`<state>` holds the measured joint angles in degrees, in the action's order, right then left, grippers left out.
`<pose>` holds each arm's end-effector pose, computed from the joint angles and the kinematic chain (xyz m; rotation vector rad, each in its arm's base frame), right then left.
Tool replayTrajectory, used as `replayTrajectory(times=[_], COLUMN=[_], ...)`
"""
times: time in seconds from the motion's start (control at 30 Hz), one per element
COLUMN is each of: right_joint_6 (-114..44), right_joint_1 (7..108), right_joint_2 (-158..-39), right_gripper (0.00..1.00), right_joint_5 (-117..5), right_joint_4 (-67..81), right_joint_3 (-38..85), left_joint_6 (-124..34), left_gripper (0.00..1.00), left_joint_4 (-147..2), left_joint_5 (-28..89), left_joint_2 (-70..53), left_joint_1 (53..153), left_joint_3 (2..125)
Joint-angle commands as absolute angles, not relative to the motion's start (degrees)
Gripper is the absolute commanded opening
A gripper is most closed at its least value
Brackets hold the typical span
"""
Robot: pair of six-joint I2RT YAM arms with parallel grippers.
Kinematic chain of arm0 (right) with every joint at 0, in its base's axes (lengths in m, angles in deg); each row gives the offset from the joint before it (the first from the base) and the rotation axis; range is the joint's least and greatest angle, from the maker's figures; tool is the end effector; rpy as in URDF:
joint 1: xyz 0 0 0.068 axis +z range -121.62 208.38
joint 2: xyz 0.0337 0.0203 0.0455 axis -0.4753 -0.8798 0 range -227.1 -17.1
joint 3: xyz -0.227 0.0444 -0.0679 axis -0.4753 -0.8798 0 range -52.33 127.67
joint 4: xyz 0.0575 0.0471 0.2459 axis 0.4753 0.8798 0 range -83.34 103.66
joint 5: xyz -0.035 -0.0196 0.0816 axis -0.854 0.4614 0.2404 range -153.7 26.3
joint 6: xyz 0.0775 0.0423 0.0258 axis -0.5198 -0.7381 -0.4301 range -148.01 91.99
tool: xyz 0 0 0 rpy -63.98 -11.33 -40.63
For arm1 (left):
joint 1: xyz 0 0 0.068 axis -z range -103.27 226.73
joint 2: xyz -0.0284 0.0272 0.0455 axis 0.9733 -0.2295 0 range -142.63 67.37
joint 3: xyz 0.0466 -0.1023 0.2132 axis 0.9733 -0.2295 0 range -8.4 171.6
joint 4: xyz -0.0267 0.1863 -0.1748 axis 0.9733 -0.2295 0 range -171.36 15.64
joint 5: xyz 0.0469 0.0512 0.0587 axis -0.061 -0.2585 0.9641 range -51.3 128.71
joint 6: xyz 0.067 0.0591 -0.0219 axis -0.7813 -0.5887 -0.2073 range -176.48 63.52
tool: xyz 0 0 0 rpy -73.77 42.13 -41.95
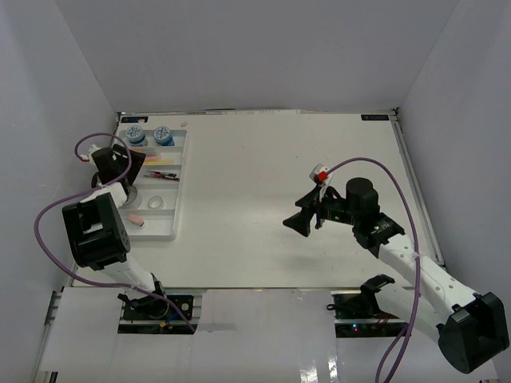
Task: Sort the stationery into containers
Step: Place the pen in the storage box, then reset both arms
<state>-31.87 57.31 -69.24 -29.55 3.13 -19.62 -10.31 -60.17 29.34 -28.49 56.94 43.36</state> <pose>0.2066 0.1671 0.2336 -0.8229 1.7184 0.9424 0.3740 0.1202 0.1418 -1.0669 1.8280 -0.4477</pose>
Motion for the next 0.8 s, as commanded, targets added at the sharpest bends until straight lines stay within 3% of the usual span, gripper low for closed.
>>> replayTrajectory(times=[0.0, 0.23, 0.53, 0.77], right_joint_6=[-31.18, -31.18, -31.97, -32.76], right_joint_1=[57.21, 57.12, 57.12, 57.21], right_joint_2=[-67.9, -64.83, -59.03, -51.39], right_gripper=[0.9, 0.9, 0.9, 0.9], right_joint_5=[-30.13, -35.22, -51.03, -66.13], right_joint_4=[1.3, 4.29, 12.63, 20.02], right_joint_3=[-19.63, -18.05, -12.7, -8.12], left_joint_6=[-11.56, -18.42, -27.74, -33.62], left_gripper=[0.76, 0.96, 0.98, 0.98], left_joint_4=[-61.09, -71.96, -89.73, -104.23], left_joint_5=[30.79, 32.99, 27.2, 26.4], left_joint_2=[-26.94, -19.22, 3.19, 15.15], left_joint_1=[56.34, 56.25, 57.13, 65.46], left_joint_3=[44.59, 47.49, 50.3, 58.03])
